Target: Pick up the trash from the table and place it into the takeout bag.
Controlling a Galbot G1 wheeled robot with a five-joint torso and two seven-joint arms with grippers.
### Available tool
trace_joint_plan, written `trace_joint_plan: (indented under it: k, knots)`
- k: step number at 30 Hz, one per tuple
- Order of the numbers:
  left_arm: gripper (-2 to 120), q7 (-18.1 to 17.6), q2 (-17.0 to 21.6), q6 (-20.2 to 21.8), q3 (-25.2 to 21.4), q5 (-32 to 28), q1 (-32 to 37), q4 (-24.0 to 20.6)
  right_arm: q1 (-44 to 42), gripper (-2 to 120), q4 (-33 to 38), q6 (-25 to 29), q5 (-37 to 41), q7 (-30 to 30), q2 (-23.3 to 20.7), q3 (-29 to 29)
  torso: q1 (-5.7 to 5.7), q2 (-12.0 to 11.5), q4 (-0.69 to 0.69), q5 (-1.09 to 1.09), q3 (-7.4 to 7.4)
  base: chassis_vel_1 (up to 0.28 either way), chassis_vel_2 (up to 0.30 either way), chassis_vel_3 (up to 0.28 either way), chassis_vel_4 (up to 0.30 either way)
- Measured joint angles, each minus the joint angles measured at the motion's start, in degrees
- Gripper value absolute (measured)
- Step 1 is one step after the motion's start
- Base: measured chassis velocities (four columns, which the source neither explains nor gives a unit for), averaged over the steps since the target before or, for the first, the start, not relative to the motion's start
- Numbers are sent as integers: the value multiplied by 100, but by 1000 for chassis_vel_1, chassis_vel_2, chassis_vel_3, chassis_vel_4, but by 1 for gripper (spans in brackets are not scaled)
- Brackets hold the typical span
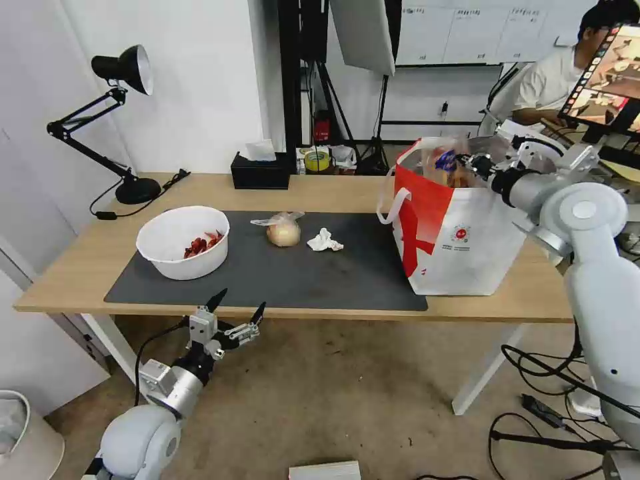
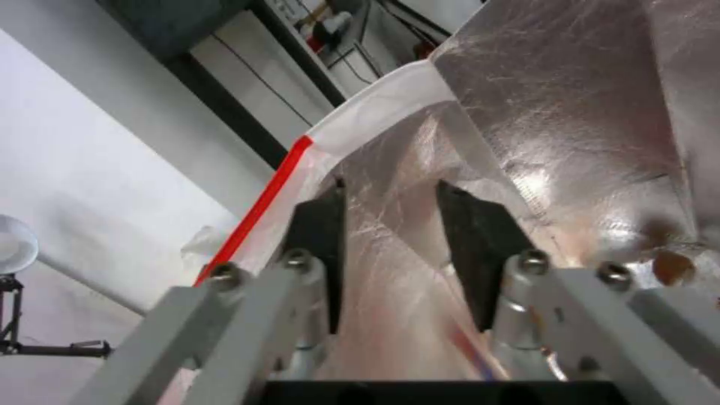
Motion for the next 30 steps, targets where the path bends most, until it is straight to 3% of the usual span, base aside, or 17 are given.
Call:
trace_joint_plan:
  k: [4, 7, 8, 15, 17, 19, 22, 30]
  knots:
    - [100, -8, 53, 19, -50, -75, -14, -23, 0, 49, 14, -7, -9, 10, 65, -7, 0, 0, 0, 0, 0, 0, 0, 0, 0]
    - [100, -9, 65, 32, -98, -100, -6, -49, 12, 66, 57, 13, -11, -169, 93, -24, 0, 0, 0, 0, 0, 0, 0, 0, 0]
    - [100, -9, 65, 32, -98, -100, -6, -49, 12, 66, 57, 13, -11, -169, 93, -24, 0, 0, 0, 0, 0, 0, 0, 0, 0]
    - [100, -12, -30, 36, -113, -52, -12, -43, 81, 89, 157, 312, -33, -803, -5, -194, 0, 0, 0, 0, 0, 0, 0, 0, 0]
    - [100, -12, -97, 39, -113, -32, -15, -37, 89, 98, 314, 444, -322, -1247, -126, -443, 0, 0, 0, 0, 0, 0, 0, 0, 0]
    - [100, -12, -110, 43, -112, -21, -15, -35, 83, 99, 406, 540, -572, -1458, -161, -564, 0, 0, 0, 0, 0, 0, 0, 0, 0]
    - [100, -13, -114, 49, -130, -7, -13, -15, -24, 100, 852, 749, -1555, -2196, -258, -1018, 0, 0, 1, 0, 0, 0, 0, 0, 0]
    - [100, -15, -116, 43, -205, -11, 48, -13, -402, 100, 1466, 908, -2329, -2794, -483, -1480, 0, 0, 1, -1, 0, 0, 0, 0, 0]
